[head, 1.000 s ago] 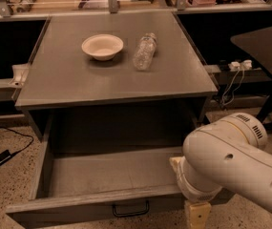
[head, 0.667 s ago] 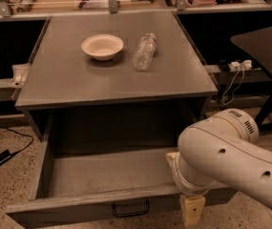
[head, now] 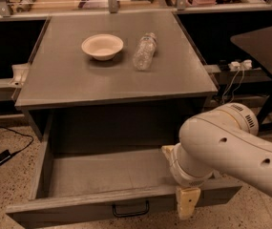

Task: Close top drawer

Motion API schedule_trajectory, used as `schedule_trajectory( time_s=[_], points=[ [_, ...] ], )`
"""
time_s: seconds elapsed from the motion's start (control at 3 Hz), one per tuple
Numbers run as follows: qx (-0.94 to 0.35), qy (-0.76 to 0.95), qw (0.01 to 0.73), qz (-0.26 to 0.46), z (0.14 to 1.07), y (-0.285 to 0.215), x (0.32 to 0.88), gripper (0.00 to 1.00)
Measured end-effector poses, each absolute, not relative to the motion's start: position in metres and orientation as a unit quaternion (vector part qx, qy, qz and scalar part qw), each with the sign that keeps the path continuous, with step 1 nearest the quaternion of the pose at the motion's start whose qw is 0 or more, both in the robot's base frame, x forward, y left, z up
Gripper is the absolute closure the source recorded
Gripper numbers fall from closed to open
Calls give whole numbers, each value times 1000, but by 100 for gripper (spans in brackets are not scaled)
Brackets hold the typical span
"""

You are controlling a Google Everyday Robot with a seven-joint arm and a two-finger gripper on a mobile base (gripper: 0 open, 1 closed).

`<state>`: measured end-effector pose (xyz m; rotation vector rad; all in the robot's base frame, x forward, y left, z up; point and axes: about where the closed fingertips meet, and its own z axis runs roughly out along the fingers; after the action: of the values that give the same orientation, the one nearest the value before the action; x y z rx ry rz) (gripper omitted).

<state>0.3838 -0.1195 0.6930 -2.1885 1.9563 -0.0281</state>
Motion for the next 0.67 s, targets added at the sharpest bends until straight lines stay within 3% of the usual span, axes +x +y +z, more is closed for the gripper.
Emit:
schedule_trajectory(
  time_s=[0.67],
  points=[
    [-731,675,102,6,668,-121,413,32]
  ],
)
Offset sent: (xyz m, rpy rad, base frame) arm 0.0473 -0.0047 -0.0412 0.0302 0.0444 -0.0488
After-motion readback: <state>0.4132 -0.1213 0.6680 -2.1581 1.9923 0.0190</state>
